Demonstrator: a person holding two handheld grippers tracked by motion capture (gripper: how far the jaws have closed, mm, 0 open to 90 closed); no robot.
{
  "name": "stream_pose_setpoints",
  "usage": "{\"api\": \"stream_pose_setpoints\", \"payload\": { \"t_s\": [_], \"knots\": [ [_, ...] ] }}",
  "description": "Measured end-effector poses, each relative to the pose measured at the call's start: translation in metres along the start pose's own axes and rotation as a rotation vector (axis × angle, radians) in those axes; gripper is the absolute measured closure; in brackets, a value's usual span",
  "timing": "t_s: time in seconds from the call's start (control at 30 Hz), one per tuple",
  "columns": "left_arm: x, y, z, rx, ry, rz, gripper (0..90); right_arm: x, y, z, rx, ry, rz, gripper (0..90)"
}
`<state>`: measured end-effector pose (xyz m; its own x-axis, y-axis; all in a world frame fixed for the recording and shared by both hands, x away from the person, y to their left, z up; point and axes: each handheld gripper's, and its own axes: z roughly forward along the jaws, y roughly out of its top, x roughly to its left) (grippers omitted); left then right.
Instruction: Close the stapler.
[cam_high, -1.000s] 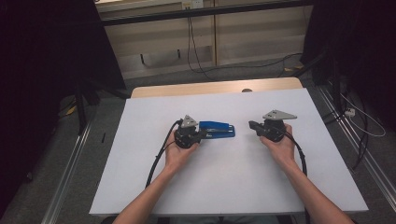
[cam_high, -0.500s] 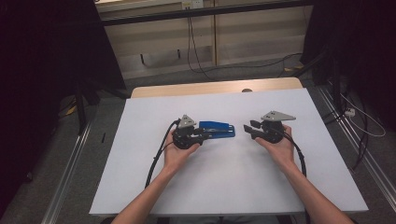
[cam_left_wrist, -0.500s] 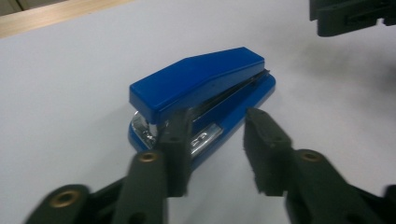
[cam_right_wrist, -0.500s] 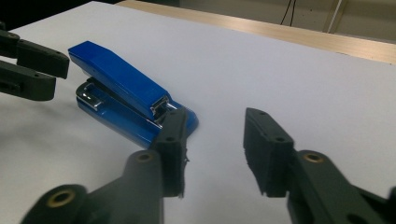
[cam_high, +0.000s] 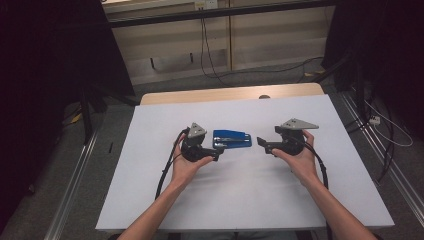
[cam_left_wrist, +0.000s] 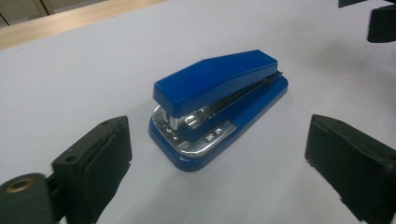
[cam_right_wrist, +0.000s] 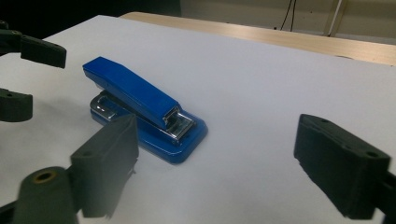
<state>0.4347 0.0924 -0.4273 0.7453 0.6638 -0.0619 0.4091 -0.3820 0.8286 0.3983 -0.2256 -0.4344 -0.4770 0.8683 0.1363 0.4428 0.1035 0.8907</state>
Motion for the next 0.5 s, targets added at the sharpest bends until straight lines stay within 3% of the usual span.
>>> {"api": "stream_pose_setpoints", "payload": {
  "t_s": [0.1, 0.23, 0.33, 0.5],
  "knots": [
    [0.001, 0.0, -0.007, 0.006, 0.0, -0.01, 4.6, 0.002, 0.001, -0.004, -0.006, -0.003, -0.004, 8.5],
    [0.002, -0.002, -0.018, -0.015, -0.011, 0.031, 4.9, 0.003, 0.0, -0.008, -0.007, 0.009, -0.016, 2.5],
    [0.002, -0.005, -0.025, -0.038, -0.016, 0.008, 4.9, 0.005, 0.0, -0.011, -0.021, 0.019, -0.028, 3.5],
    [-0.001, -0.007, -0.035, -0.051, 0.009, 0.022, 4.7, 0.01, -0.001, -0.016, -0.029, -0.006, -0.03, 3.5]
  ]
}}
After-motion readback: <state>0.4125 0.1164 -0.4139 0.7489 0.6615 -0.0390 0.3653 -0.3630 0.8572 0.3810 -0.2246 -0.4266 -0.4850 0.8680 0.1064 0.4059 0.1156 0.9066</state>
